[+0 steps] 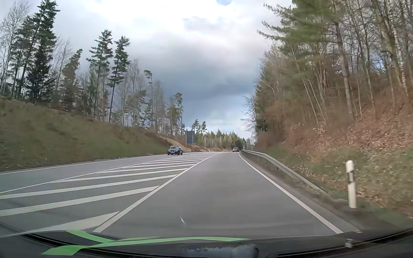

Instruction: Follow the waypoints while adhering to traffic rules and regulations

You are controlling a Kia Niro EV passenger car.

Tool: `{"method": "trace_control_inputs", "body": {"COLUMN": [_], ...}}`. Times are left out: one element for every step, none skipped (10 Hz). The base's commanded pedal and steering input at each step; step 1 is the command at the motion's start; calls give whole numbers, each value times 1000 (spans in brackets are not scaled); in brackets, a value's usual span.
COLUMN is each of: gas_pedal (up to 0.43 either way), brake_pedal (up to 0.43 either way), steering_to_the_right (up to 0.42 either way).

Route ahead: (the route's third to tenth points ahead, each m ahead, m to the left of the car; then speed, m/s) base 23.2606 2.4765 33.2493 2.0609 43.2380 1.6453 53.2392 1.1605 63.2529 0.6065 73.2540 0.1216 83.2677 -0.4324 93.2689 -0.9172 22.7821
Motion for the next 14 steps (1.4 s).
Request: {"method": "trace_control_inputs", "body": {"gas_pedal": [287, 287, 287, 287, 287, 287, 280, 280, 280, 280, 280, 280, 280, 268], "brake_pedal": [0, 0, 0, 0, 0, 0, 0, 0, 0, 0, 0, 0, 0, 0], "steering_to_the_right": [3, 3, 3, 3, 3, 3, 3, 3, 3, 3, 3, 3, 3, 3]}}
